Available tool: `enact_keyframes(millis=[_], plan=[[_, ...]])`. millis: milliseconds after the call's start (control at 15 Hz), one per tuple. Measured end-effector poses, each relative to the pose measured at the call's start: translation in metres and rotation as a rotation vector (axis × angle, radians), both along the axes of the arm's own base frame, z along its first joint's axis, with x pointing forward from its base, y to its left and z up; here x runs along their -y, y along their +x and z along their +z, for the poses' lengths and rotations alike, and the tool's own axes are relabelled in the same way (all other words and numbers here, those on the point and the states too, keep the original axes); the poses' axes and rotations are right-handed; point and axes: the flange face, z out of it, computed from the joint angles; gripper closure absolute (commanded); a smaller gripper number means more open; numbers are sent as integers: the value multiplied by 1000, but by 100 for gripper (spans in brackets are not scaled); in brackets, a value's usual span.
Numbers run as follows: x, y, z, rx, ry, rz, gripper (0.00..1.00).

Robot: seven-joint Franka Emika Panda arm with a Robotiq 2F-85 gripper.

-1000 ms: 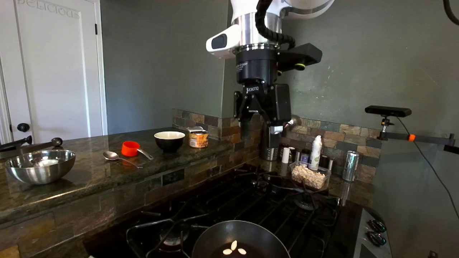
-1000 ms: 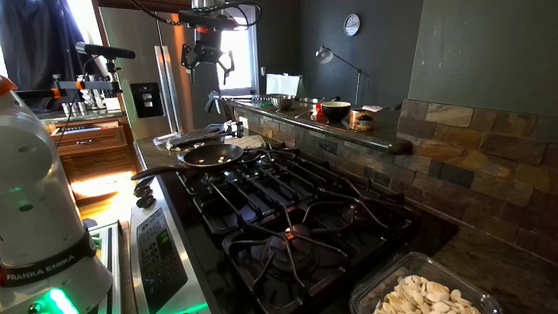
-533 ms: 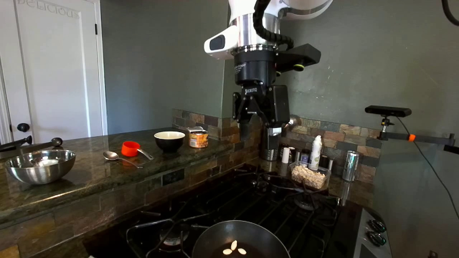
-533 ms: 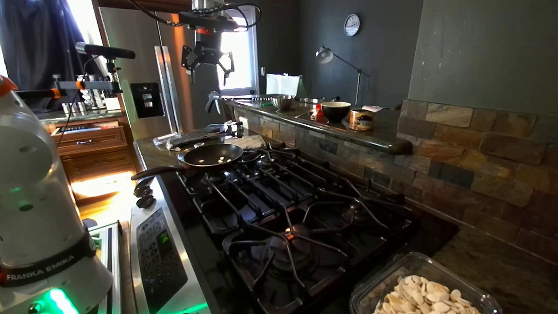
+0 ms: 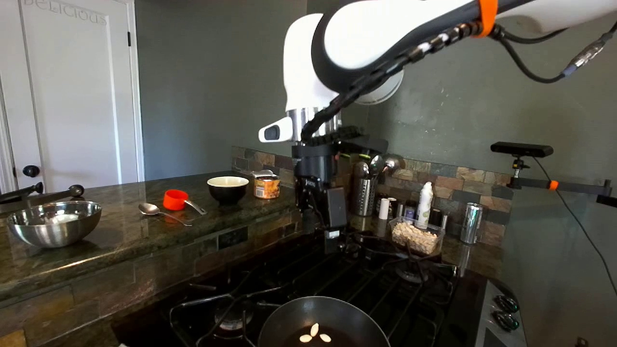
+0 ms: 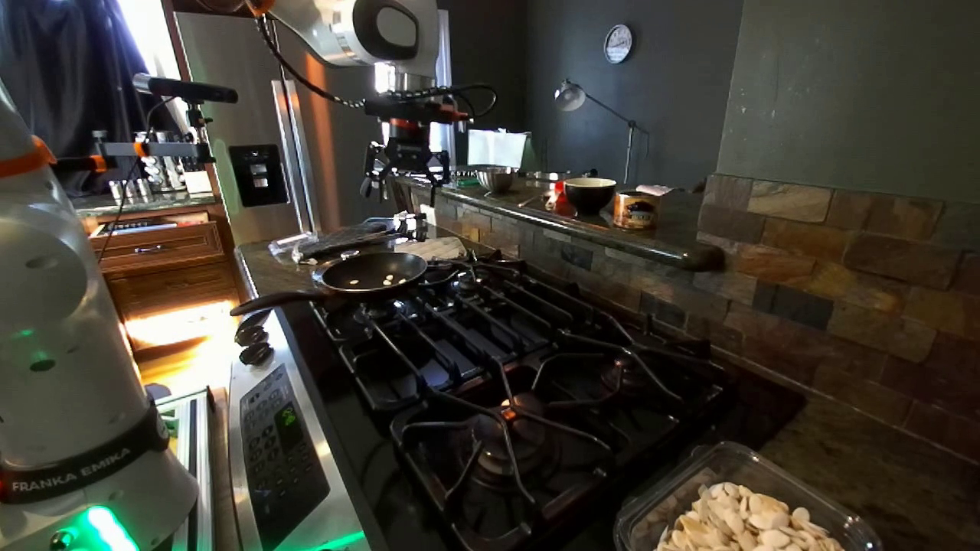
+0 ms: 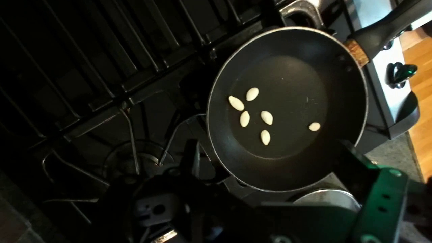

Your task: Move some contents from the bowl onto the pan, then move the pan backwards

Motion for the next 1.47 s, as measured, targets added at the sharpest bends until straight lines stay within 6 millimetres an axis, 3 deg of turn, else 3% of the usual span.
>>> enact_keyframes(millis=[333, 733, 933, 1000, 1067, 1133, 1467], plan=[[-9, 14, -48, 40, -15, 32, 0], [-18, 11, -85, 101, -2, 59, 2], [-17, 8, -103, 110, -8, 70, 16], [-15, 8, -108, 116, -12, 73, 27], [-14, 9, -111, 123, -16, 73, 29], [-13, 11, -113, 129, -19, 73, 43], [-6, 20, -118, 167, -15, 67, 83]])
